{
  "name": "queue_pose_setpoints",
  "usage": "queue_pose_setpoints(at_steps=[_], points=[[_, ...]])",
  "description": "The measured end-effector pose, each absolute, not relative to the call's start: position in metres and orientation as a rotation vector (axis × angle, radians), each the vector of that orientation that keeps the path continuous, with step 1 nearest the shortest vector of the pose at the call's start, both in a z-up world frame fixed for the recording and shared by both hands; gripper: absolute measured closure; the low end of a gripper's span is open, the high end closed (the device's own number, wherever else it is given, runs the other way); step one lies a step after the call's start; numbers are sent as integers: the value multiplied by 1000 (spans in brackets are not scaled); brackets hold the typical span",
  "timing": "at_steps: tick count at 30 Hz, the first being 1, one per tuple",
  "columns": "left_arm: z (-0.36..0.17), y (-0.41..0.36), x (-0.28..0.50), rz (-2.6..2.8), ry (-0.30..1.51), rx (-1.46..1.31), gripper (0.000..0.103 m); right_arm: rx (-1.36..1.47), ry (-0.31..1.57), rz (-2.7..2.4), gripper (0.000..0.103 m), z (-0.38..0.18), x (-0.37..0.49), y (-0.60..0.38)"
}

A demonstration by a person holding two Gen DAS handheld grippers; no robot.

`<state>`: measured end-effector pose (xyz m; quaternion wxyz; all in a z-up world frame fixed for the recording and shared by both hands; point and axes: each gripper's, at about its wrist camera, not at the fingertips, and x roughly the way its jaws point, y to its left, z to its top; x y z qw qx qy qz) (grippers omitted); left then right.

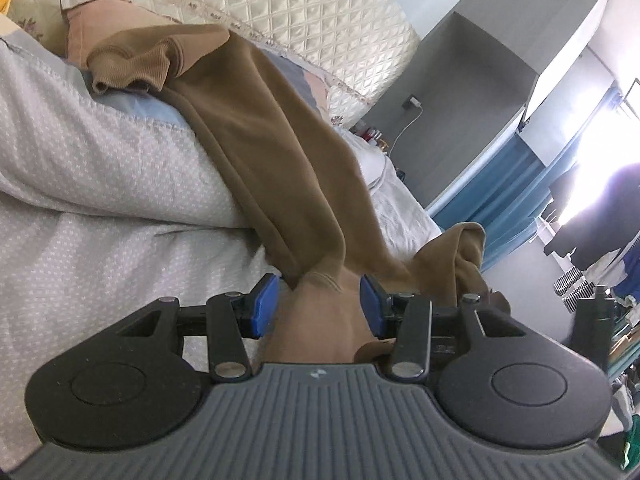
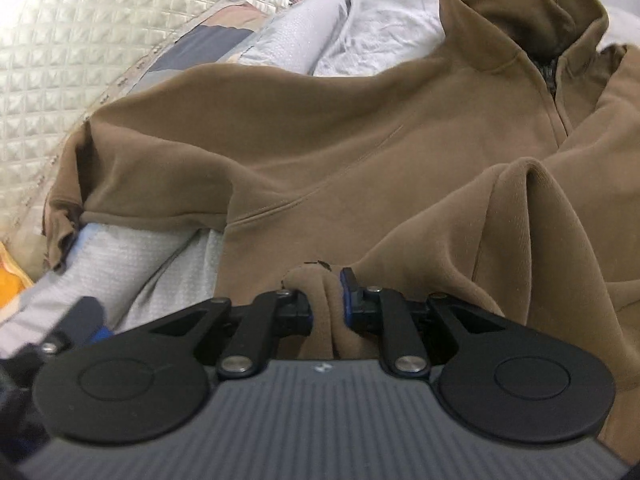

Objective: Fold large clothes
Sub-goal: 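Carry the sleeve across the hoodie body with the right gripper, then open the right gripper to release the sleeve on the body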

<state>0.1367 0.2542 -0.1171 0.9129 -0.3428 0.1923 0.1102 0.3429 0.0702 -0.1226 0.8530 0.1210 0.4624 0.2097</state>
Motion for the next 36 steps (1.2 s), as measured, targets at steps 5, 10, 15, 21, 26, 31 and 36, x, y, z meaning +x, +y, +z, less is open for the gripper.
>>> queue_pose_setpoints(at_steps=[5,10,15,21,26,31,36], points=[[-115,250,140,224,380,-688,50,237,1012,476,85,-111,338,65],[-111,246,137,208,367,-698,50,57,1012,532,80,-96,311,67],[-109,235,138,161,377,-701,50,-218,888,642,21,-96,264,77],[-112,220,143,118,424,-669,50,-225,806,734,11,-87,231,48],[-115,205,148,75,464,-652,50,-22,827,706,11,-68,247,-21],[-121,186,158,31,514,-618,50,279,884,500,11,-75,290,-118],[-123,178,160,27,520,-596,48,612,995,232,11,-125,327,-202]])
